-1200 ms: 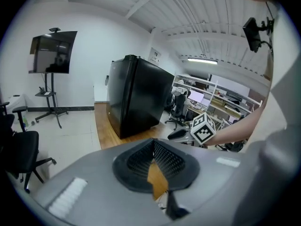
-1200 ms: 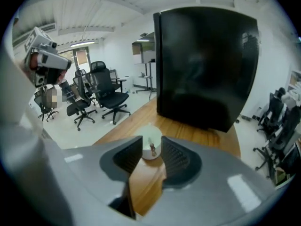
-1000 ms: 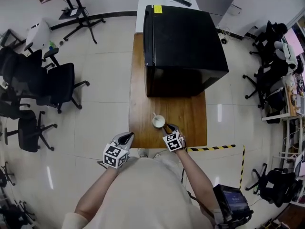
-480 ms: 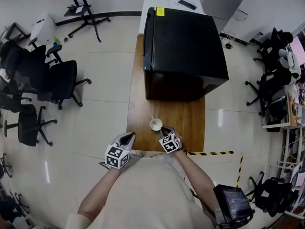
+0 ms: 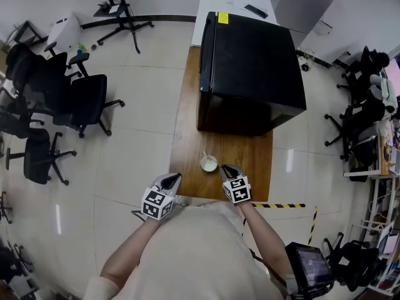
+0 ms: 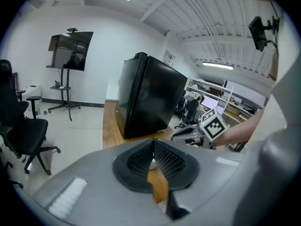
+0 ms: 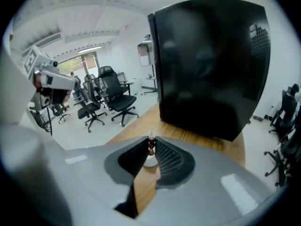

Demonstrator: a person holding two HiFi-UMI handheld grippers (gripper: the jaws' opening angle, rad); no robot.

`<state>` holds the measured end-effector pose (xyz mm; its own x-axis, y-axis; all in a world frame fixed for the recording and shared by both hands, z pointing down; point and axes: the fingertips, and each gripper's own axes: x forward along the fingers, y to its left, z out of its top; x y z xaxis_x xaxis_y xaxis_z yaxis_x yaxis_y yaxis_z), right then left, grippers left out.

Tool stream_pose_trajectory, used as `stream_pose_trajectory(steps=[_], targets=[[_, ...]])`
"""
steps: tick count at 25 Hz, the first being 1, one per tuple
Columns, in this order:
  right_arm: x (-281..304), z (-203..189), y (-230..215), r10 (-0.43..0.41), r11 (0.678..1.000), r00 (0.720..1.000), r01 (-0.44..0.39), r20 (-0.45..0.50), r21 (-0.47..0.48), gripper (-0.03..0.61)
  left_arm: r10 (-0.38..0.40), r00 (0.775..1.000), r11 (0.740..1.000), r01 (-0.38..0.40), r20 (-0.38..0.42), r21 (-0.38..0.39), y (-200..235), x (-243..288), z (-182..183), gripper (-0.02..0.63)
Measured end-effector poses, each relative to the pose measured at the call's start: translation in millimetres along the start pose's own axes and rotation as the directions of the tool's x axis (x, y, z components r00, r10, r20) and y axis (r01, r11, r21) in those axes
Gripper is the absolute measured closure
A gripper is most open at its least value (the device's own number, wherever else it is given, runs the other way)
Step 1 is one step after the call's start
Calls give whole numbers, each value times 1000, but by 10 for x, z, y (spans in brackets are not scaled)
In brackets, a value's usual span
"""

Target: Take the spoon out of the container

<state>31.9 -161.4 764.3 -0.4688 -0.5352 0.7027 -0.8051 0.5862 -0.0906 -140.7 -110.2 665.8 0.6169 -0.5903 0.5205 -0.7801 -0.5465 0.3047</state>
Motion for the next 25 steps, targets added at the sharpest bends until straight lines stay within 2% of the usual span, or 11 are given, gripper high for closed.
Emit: stream_pose_trajectory(steps=[3, 8, 14, 19, 25], targets=[[-257, 149, -112, -22, 1000, 998, 21, 65, 24, 535, -4, 1000, 1000, 4, -3, 0, -10, 4, -38, 624], [-634, 314, -428, -122, 990, 981, 110, 150, 86, 535, -10, 1000, 1000, 10, -11, 4, 3, -52, -49, 624], [-421, -124, -866, -221, 967, 973, 210, 64, 144, 535, -22, 999, 999, 23, -34, 24, -29, -18, -84, 624], [-90, -596, -983, -231, 952, 972, 234, -37, 196, 535, -34, 998, 996, 39, -61, 76, -110, -21, -131, 623], [160, -862, -1072, -231, 935, 969, 247, -89, 254, 534, -18, 996, 995, 27, -87, 99, -26, -39, -153, 624]])
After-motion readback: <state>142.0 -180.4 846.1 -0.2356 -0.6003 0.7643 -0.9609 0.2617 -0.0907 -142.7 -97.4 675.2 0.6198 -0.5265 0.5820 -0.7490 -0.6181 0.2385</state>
